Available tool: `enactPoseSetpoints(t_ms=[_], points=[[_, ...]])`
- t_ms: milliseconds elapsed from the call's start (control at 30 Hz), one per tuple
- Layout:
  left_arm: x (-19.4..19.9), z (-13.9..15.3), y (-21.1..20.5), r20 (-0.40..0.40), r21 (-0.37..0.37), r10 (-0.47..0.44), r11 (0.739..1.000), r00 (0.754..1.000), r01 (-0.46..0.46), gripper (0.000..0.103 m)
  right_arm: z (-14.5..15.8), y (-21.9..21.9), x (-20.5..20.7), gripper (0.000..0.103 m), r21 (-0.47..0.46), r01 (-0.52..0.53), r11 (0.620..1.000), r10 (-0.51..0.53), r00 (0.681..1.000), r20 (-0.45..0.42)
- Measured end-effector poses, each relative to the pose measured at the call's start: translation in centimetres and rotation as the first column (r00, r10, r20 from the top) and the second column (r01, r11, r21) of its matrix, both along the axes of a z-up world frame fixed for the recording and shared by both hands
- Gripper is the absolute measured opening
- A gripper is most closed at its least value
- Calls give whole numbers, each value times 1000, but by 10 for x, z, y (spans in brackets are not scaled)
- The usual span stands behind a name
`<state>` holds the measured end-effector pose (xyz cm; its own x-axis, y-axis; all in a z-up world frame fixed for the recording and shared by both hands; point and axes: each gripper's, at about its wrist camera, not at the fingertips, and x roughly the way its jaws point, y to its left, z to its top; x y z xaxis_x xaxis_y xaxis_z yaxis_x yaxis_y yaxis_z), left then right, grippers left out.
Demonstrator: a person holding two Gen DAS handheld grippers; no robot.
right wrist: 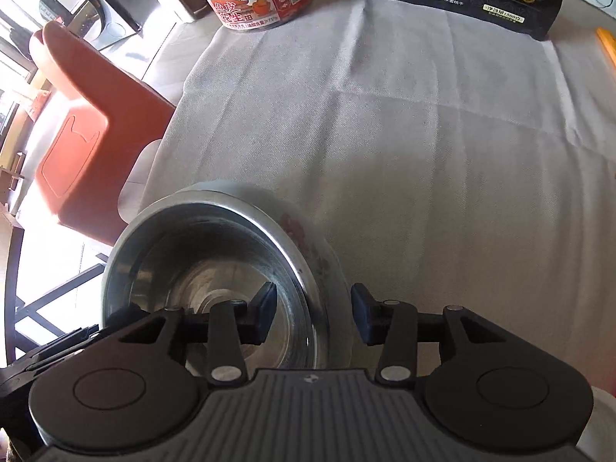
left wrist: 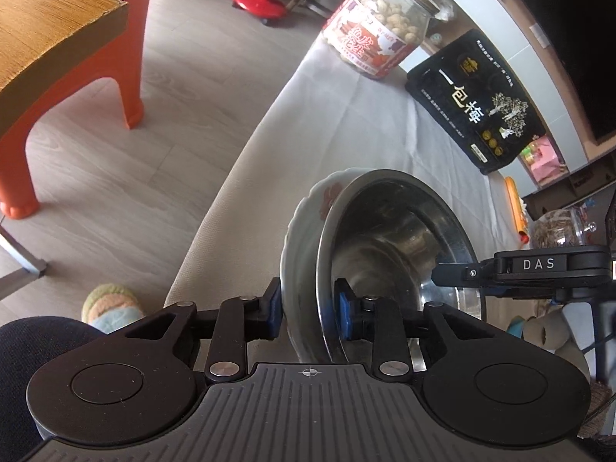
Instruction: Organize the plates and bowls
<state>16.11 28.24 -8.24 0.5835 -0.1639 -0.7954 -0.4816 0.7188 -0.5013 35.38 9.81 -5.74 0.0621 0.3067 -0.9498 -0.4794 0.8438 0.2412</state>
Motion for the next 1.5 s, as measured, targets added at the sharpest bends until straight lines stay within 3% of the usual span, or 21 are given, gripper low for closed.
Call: enactPoseSetpoints(t_ms=[133,167,367,433,500,567,633,667,767,800,833,867,967,1100,1200,1333,1500], points=[[13,2,-4,-10,-13,-10,1000,1000,10,49,0,-4,6,46,30,2,1000,-1,1000,-31],[17,3,-5,-6,2,-15,1000,1000,15,50,0,-6,9,46,38,13,999,-12,999,-42],[42,1,-6,5,17,-27,999,1000,27,48,1,-17,19,46,29,65,997,-65,998,-24],[40,2,-5,5,21,-21,1000,1000,21,42,3,-19,19,46,30,82,996,-82,996,-23],[31,10,-4,20,49,0,999,1000,-1,36,16,-24,13,46,54,84,995,-86,996,38],[19,31,-7,73,128,23,991,997,-32,34,40,-31,-1,46,116,45,992,-62,987,149],[6,56,-16,179,211,26,975,984,-64,33,70,-47,-16,46,176,10,984,-62,955,290],[-1,72,-22,266,237,11,969,964,-77,33,84,-57,-25,47,204,-7,979,-69,930,361],[-10,101,-43,483,218,-58,974,874,-57,32,122,-98,-56,64,271,-32,962,-136,805,577],[-8,107,-51,519,213,-85,977,850,-33,30,129,-114,-63,71,298,-17,954,-181,762,622],[-2,111,-59,529,204,-114,979,841,5,24,135,-129,-71,76,326,-3,945,-223,724,653],[6,112,-68,519,190,-144,981,843,51,20,138,-144,-77,77,338,0,941,-240,706,666],[28,114,-104,453,192,-278,958,847,212,17,135,-183,-87,78,346,-20,938,-222,731,645],[45,114,-152,299,300,-406,899,864,319,18,100,-217,-93,78,313,68,947,-251,766,592],[44,111,-174,205,365,-468,851,860,376,18,66,-230,-93,77,296,136,946,-282,797,535],[35,111,-191,157,396,-516,814,842,425,18,28,-241,-94,73,350,185,918,-329,847,418],[43,97,-199,14,441,-491,785,871,435,22,11,-236,-99,72,371,185,910,-329,867,373]])
